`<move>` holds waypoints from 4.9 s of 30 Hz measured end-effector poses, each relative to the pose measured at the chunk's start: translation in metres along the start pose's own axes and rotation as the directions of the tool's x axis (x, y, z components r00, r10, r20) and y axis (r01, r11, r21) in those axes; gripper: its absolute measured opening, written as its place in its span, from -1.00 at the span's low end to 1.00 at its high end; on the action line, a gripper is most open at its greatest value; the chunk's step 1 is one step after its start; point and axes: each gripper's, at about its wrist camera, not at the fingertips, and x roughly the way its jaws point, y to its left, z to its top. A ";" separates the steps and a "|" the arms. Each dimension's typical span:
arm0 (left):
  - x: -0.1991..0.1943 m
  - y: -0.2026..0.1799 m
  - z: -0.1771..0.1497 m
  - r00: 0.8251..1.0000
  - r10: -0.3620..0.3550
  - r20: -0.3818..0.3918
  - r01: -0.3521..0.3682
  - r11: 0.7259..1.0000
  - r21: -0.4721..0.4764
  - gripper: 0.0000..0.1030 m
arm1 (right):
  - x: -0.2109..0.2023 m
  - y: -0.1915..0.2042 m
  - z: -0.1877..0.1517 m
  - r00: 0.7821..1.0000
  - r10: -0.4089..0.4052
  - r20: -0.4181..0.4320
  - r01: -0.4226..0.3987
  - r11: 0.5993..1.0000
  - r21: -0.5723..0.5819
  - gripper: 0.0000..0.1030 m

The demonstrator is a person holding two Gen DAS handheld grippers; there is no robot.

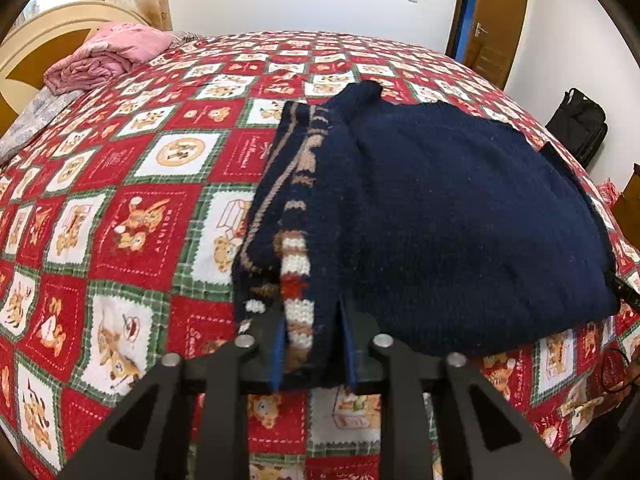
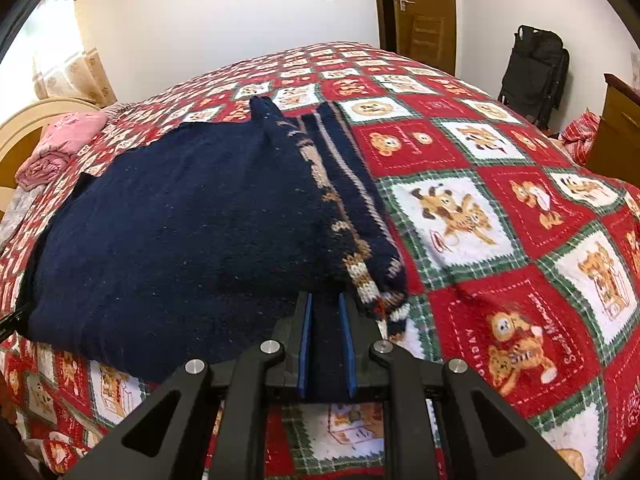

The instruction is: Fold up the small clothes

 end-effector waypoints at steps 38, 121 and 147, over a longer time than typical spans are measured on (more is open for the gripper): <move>-0.015 -0.040 0.073 0.960 0.217 0.179 -0.228 0.972 0.047 0.36 | 0.043 0.054 0.100 0.993 -0.013 0.116 0.031 0.988 -0.152 -0.08; 0.014 0.022 0.027 0.982 -0.182 0.056 0.189 0.911 -0.365 -0.33 | 0.011 0.102 0.043 0.964 0.248 0.098 -0.245 0.969 -0.046 0.09; -0.037 -0.044 0.041 0.955 -0.092 0.281 0.132 0.983 -0.126 -0.34 | 0.069 0.298 0.133 0.543 0.694 -0.472 -0.753 0.652 0.092 0.54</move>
